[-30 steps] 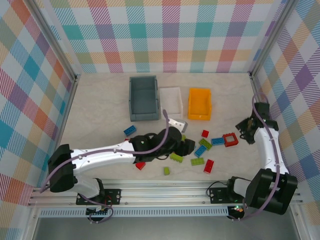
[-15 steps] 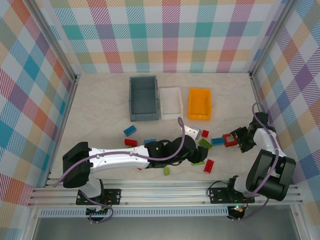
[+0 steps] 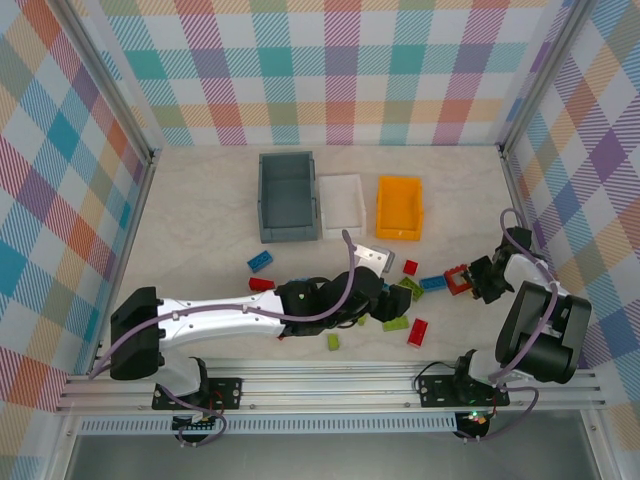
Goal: Sort the legos into containers by color
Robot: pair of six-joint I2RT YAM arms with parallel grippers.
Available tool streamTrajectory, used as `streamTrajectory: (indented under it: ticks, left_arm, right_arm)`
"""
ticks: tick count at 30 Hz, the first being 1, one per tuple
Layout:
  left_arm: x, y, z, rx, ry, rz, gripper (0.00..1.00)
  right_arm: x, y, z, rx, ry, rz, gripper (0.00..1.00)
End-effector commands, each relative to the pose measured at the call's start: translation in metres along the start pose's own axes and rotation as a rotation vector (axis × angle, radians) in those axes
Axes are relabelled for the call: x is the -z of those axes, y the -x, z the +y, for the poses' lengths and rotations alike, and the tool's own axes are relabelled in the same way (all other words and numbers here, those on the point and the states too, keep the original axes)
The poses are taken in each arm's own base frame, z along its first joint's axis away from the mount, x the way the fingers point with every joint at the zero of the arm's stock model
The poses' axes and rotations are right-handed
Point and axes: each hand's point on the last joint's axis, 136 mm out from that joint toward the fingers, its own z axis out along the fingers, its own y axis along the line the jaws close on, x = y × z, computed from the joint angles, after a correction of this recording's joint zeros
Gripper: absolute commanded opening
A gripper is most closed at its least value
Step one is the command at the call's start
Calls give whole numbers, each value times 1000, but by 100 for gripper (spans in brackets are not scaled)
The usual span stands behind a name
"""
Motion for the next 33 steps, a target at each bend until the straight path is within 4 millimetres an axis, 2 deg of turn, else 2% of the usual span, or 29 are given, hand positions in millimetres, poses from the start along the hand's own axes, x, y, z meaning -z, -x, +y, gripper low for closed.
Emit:
streamTrajectory:
  ticks: [1,4,6,8,10,13,16,20,25,33]
  left_arm:
    - [12,7,-1,-15,7,-27,67]
    - [19,14,1,-26,22,-45,67]
    - [26,21,5,-40,48,-58,67]
    - [35,29,12,-53,97,-71,67]
    - [45,37,24,-62,156,-72,69]
    - [57,52,39,-28,201,-76,70]
    - [68,69,54,7,241,-88,70]
    - [76,89,66,27,286,-110,71]
    - [74,106,69,18,322,-124,71]
    - [64,100,72,21,334,-100,71]
  right_arm:
    - [9,8,6,15,2,-53,19]
    - [29,15,15,55,-7,-133,14]
    - [49,17,31,119,6,-202,12]
    - [70,15,61,246,42,-272,12]
    - [90,0,112,458,98,-322,13]
    - [95,-24,171,706,122,-328,13]
    - [81,-26,205,803,99,-270,13]
    - [54,-19,237,889,36,-201,13]
    - [17,-18,259,948,-60,-129,13]
    - [-24,-32,273,983,-142,-76,14]
